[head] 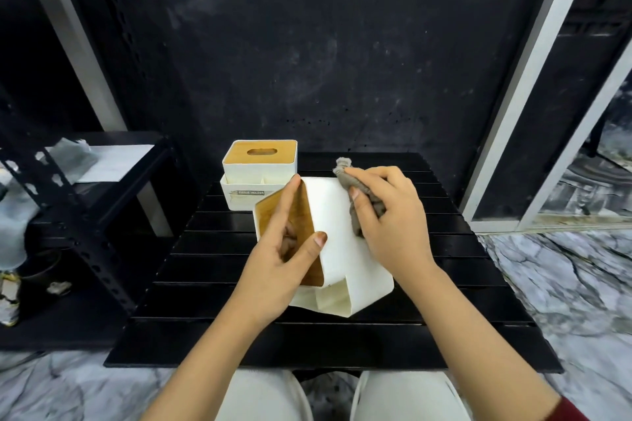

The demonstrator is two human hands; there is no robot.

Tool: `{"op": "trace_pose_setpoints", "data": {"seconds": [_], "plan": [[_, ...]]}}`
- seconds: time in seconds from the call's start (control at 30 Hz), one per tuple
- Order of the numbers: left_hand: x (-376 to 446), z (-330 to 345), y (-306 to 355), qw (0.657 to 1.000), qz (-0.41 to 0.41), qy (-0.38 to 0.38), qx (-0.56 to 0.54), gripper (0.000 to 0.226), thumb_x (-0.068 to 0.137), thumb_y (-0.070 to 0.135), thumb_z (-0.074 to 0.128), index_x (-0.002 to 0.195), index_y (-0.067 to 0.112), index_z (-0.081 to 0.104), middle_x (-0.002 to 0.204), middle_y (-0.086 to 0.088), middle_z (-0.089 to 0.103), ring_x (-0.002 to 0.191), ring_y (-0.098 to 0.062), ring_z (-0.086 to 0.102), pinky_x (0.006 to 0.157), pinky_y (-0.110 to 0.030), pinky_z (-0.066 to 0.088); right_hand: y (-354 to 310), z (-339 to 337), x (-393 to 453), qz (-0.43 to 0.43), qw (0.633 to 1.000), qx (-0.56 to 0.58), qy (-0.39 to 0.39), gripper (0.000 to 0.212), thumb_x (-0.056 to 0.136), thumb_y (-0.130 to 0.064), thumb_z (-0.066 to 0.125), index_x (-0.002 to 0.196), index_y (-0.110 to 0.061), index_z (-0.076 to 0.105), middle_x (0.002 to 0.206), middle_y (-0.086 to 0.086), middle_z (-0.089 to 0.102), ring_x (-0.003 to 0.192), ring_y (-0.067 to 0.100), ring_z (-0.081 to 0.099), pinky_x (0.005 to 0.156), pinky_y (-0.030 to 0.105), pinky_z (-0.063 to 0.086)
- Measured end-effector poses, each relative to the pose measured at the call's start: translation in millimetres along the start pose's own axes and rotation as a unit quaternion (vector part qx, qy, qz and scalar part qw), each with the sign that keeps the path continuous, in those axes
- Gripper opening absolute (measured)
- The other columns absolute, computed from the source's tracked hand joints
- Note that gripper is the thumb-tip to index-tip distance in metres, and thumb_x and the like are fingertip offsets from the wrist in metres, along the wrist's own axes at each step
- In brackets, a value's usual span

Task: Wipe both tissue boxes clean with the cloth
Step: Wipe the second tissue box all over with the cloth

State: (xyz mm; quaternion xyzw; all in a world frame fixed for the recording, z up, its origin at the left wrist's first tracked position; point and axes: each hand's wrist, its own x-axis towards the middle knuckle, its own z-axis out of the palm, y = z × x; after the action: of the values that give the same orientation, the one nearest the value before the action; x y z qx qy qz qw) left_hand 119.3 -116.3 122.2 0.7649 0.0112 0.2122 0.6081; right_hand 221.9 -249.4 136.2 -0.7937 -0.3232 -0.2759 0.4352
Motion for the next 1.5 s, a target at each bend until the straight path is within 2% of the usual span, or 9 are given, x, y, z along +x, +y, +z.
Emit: {"op": "trace_pose_setpoints", "data": {"seconds": [0.23,0.37,0.6,0.73,0.87,1.03,1.13,1.3,1.5], "plan": [[3.2,1.9,0.8,1.0,-0.004,0.003,-0.002,0.066,0.077,0.045,0.063,0.116,0.079,0.022,0.12,0.004,0.057,0.101,-0.002,0.06,0.08,-0.01,0.047,17.9,-2.7,-11.8,0.042,0.999,0.017,0.012,0.033,0.09,-0.017,0.054,0.12,-0.03,0.059,0.102,-0.017,0.048,0.095,0.016,0.051,0.076,0.023,0.046],[2.3,0.5,0.7,1.0,-0.001,0.015,-0.014,0.065,0.076,0.044,0.063,0.117,0.075,0.024,0.126,-0.002,0.054,0.098,0.001,0.06,0.076,-0.004,0.044,22.9,-3.9,-29.8,0.052,0.998,0.029,0.013,0.034,0.088,-0.023,0.05,0.119,-0.032,0.058,0.101,-0.02,0.047,0.095,0.014,0.05,0.076,0.018,0.042],[1.9,-0.3,1.4,0.999,-0.01,0.025,-0.024,0.063,0.074,0.051,0.064,0.111,0.081,0.024,0.135,0.003,0.049,0.102,0.004,0.059,0.077,-0.01,0.047,26.9,-9.6,-66.0,0.051,0.998,0.045,0.015,0.036,0.088,-0.028,0.049,0.121,-0.041,0.052,0.109,-0.032,0.046,0.1,0.006,0.049,0.08,0.01,0.04],[3.0,1.3,2.7,0.998,-0.009,0.038,-0.039,0.065,0.067,0.049,0.06,0.113,0.077,0.025,0.135,0.004,0.05,0.102,0.002,0.06,0.076,-0.009,0.048,20.1,-10.1,-82.3,0.04,0.998,0.032,0.028,0.035,0.087,-0.029,0.047,0.12,-0.034,0.056,0.108,-0.027,0.048,0.098,0.006,0.048,0.083,0.005,0.036],[2.6,2.2,3.1,0.997,-0.006,0.052,-0.06,0.066,0.068,0.047,0.059,0.119,0.071,0.026,0.136,0.002,0.05,0.107,-0.003,0.059,0.078,-0.012,0.049,8.1,-8.4,-88.5,0.001,1.0,0.004,0.026,0.034,0.087,-0.023,0.05,0.119,-0.03,0.058,0.111,-0.02,0.05,0.094,0.008,0.048,0.082,0.011,0.039],[3.2,3.6,5.2,0.996,-0.011,0.055,-0.071,0.065,0.071,0.041,0.058,0.121,0.066,0.026,0.127,-0.006,0.055,0.094,0.001,0.063,0.07,-0.006,0.048,-9.4,-6.7,-81.5,-0.072,0.997,-0.033,0.028,0.03,0.087,-0.02,0.052,0.115,-0.027,0.062,0.109,-0.012,0.057,0.09,0.01,0.05,0.07,0.027,0.048],[3.9,3.4,4.7,0.997,-0.009,0.038,-0.069,0.063,0.072,0.041,0.057,0.119,0.068,0.025,0.134,-0.003,0.052,0.104,0.002,0.061,0.072,-0.004,0.046,-17.7,-5.0,-72.9,-0.102,0.994,-0.029,0.017,0.029,0.088,-0.02,0.052,0.116,-0.027,0.06,0.107,-0.01,0.059,0.086,0.014,0.052,0.065,0.032,0.049],[6.0,-3.7,-0.6,0.997,-0.018,0.017,-0.071,0.064,0.076,0.044,0.055,0.123,0.07,0.022,0.143,0.006,0.045,0.121,-0.002,0.052,0.08,-0.004,0.046,-23.1,0.6,-60.1,-0.076,0.997,-0.004,-0.009,0.027,0.089,-0.024,0.05,0.113,-0.028,0.061,0.106,-0.012,0.059,0.087,0.012,0.051,0.068,0.031,0.049],[4.9,-9.1,1.1,0.997,-0.025,-0.002,-0.071,0.061,0.079,0.044,0.052,0.122,0.07,0.019,0.146,0.019,0.037,0.121,0.008,0.048,0.089,-0.011,0.047,-19.5,6.9,-41.3,-0.077,0.997,0.003,-0.026,0.029,0.089,-0.026,0.047,0.114,-0.027,0.062,0.107,-0.01,0.06,0.087,0.014,0.049,0.071,0.028,0.048]]}}
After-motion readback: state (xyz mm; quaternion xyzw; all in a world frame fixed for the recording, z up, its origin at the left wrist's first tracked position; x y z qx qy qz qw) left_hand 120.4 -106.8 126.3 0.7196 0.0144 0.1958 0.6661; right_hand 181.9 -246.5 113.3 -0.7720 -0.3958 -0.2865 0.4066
